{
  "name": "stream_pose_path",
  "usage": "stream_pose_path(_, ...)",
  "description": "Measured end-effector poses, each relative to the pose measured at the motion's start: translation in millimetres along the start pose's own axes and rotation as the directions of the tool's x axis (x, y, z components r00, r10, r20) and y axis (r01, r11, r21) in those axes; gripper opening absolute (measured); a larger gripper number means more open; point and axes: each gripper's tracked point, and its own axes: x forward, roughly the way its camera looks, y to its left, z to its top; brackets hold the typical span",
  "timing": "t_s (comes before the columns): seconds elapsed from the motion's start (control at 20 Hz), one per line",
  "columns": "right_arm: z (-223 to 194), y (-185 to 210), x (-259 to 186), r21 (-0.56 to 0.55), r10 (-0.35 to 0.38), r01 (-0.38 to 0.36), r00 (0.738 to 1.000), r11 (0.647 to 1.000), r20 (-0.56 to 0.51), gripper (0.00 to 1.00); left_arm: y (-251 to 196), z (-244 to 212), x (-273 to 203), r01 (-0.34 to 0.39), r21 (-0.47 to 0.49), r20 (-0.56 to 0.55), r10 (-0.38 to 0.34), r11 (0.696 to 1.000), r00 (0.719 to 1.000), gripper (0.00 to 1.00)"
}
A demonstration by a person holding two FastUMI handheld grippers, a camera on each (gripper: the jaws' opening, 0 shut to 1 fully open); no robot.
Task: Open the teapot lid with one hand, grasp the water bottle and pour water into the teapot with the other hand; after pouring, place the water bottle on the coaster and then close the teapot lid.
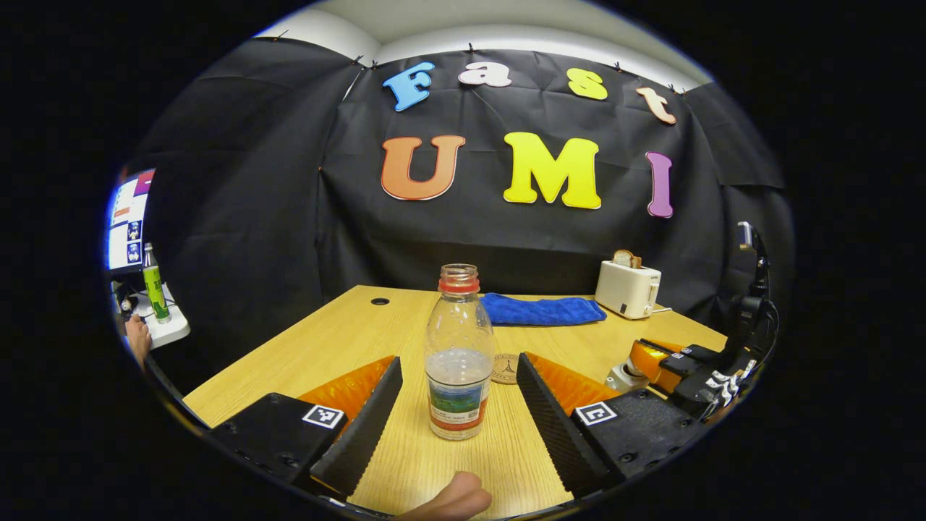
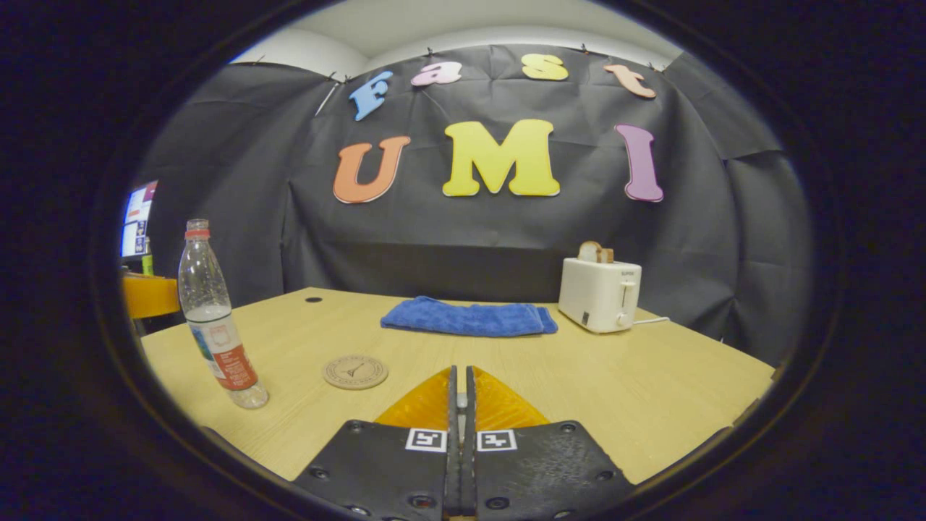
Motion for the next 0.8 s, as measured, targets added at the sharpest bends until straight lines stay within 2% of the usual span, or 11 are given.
stream_pose_path(0.1, 5.9, 0.2, -8.1, 0.010, 0.012, -0.013, 1.000, 1.000, 0.019, 0.00, 5.5, -5.2, 7.7, -0.011, 0.000, 0.000, 0.011, 1.000, 1.000, 1.00)
stream_pose_path(0.3, 7.5, -11.5, -20.4, 0.017, 0.027, -0.027, 1.000, 0.999, 0.007, 0.00, 1.0, -10.4, 19.2, 0.047, 0.022, 0.037, -0.047, 0.999, 0.998, 1.00)
stream_pose_path(0.45, 4.9, -27.6, -29.1, 0.033, 0.024, -0.023, 1.000, 0.999, -0.009, 0.00, 3.2, -26.9, 35.4, 0.051, -0.016, 0.006, -0.051, 0.999, 0.999, 1.00)
stream_pose_path(0.6, 12.9, -48.2, -35.9, 0.059, 0.003, -0.004, 1.000, 0.998, 0.024, 0.00, 0.1, -42.2, 49.7, 0.068, -0.029, -0.030, -0.069, 0.997, 0.997, 0.99)
stream_pose_path(0.8, 13.7, -57.5, -42.6, 0.068, 0.000, -0.003, 0.999, 0.998, 0.044, 0.02, 8.8, -50.1, 67.7, 0.028, 0.006, -0.033, -0.028, 1.000, 0.999, 1.00)
